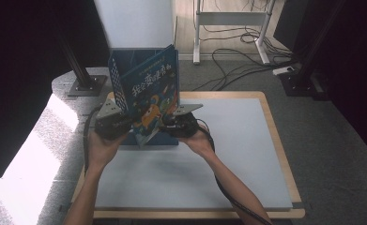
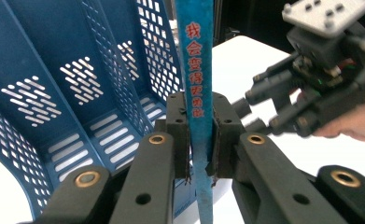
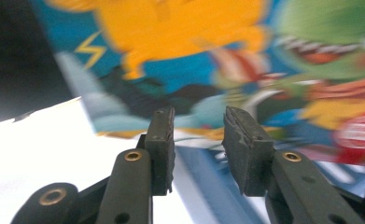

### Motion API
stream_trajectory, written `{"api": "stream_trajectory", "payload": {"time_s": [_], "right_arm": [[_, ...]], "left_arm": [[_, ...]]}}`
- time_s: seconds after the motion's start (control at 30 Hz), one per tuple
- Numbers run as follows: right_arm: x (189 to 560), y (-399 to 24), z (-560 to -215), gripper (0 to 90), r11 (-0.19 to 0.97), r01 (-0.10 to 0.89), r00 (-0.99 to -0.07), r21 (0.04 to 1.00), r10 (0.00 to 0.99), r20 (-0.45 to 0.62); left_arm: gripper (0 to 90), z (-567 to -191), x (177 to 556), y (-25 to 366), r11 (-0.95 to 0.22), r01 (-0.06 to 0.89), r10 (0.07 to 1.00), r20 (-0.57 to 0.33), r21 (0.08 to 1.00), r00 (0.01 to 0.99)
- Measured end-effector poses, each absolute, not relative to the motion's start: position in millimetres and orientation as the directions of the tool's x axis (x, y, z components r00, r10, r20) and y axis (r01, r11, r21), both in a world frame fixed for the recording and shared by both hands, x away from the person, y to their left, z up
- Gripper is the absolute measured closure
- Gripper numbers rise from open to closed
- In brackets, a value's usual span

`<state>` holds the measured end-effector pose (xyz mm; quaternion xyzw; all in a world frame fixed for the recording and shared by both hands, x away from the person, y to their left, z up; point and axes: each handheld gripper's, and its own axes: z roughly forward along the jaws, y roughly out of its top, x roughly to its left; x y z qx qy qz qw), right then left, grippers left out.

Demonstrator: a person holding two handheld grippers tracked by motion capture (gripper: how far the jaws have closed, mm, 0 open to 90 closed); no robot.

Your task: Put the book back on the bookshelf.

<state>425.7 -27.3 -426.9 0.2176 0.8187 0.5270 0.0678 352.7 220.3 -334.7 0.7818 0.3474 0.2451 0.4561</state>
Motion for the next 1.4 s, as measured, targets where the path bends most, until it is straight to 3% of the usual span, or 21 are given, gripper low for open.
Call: {"api": "stream_trajectory", "payload": {"time_s": [0.23, 0.6, 0.8, 0.93, 1.4], "right_arm": [[403.6, -4.8, -434.6, 74.8, 0.399, 0.206, -0.953, 0.893, 0.291, 0.09], [383.1, 29.2, -436.8, 87.4, 0.38, 0.218, -0.961, 0.899, 0.244, 0.13], [374.1, 46.3, -439.2, 87.6, 0.392, 0.153, -0.966, 0.907, 0.255, 0.053], [372.8, 50.8, -441.6, 88.5, 0.402, 0.123, -0.95, 0.908, 0.312, -0.01], [378.9, 48.9, -445.5, 89.0, 0.41, 0.098, -0.921, 0.907, 0.381, -0.073]], "left_arm": [[80.6, -332.4, 355.0, 219.2, -0.35, 0.331, 0.766, 0.065, 0.876, 0.639], [80.9, -331.6, 356.5, 218.9, -0.333, 0.348, 0.775, 0.044, 0.876, 0.63], [81.4, -331.5, 356.2, 217.2, -0.323, 0.351, 0.778, 0.036, 0.879, 0.627], [82.3, -331.5, 355.1, 214.8, -0.297, 0.362, 0.785, 0.01, 0.884, 0.62], [82.9, -335.1, 359.2, 203.8, -0.252, 0.366, 0.835, 0.01, 0.896, 0.55]]}}
